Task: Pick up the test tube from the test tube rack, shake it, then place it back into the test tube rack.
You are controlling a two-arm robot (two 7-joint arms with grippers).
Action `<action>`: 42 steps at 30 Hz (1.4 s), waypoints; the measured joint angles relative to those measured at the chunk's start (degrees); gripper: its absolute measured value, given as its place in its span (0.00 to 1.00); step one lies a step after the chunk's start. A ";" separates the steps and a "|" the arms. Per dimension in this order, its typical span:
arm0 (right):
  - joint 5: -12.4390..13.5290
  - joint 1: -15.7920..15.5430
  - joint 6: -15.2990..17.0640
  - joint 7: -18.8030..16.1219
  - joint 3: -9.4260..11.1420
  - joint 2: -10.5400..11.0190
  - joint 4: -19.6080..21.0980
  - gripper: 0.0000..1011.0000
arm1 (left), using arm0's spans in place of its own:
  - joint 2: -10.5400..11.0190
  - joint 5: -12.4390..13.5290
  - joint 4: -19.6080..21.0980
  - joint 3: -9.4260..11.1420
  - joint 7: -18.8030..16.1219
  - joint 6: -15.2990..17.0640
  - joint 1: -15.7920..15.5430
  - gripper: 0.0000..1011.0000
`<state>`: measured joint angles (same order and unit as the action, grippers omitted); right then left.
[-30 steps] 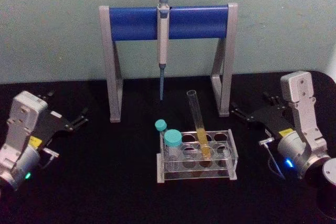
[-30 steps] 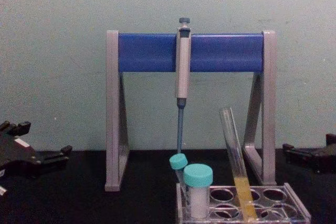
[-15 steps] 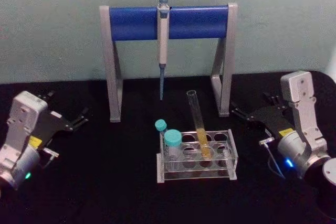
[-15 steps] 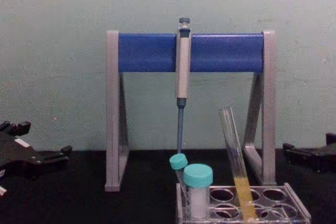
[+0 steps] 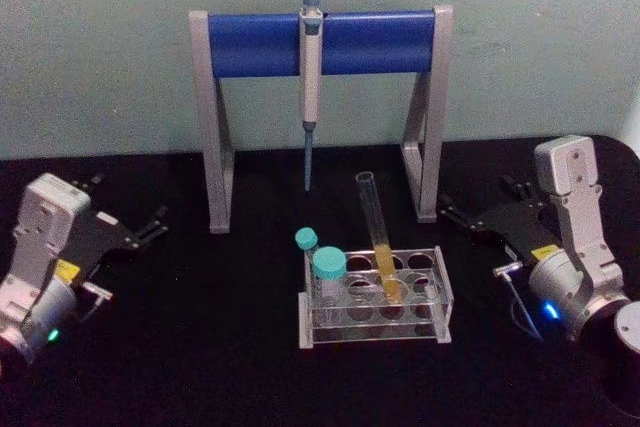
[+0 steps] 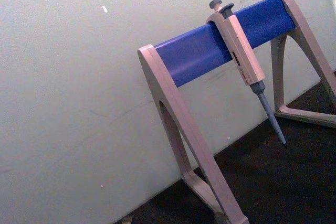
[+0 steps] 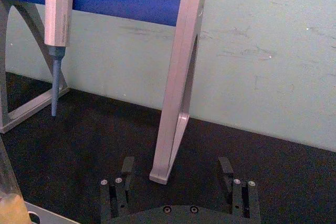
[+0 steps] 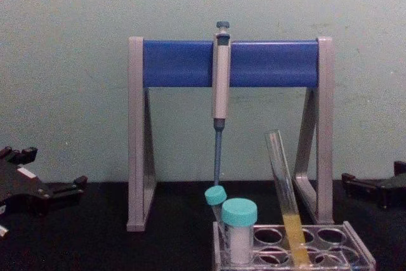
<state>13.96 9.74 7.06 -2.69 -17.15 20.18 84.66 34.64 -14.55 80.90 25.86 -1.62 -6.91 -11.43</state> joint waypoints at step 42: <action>0.00 0.00 0.01 0.00 0.00 0.00 0.00 0.99 | 0.00 0.01 0.00 0.00 0.00 0.00 0.00 0.99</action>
<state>13.96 9.75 7.07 -2.69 -17.15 20.18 84.65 34.65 -14.55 80.90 25.86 -1.62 -6.91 -11.43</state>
